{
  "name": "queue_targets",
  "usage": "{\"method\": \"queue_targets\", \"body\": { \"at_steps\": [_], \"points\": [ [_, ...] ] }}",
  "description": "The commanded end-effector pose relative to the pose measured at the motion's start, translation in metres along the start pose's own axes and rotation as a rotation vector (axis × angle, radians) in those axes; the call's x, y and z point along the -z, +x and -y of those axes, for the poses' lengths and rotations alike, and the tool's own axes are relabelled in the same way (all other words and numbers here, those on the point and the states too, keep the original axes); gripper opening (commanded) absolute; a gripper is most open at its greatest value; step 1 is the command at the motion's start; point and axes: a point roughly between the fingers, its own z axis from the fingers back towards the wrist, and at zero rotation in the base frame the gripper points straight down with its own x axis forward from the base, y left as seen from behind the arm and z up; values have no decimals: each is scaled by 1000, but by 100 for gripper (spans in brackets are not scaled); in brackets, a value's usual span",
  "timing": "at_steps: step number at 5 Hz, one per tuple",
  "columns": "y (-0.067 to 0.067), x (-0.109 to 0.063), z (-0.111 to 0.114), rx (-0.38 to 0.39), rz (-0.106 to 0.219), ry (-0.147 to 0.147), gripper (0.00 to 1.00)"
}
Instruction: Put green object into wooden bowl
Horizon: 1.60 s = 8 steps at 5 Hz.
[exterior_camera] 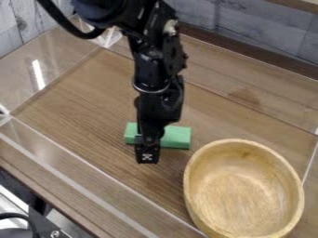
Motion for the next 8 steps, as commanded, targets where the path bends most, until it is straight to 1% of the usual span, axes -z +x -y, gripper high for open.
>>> {"method": "queue_targets", "body": {
  "at_steps": [1, 3, 5, 6, 7, 8],
  "points": [
    [7, -17, -8, 15, 40, 52, 100],
    [2, -4, -25, 48, 64, 62, 100],
    [-3, -16, -31, 16, 70, 70, 100],
    [0, -2, -31, 34, 72, 73, 100],
    [2, 11, -29, 55, 73, 69, 100],
    [-5, 6, -29, 53, 77, 65, 100]
  ]
}}
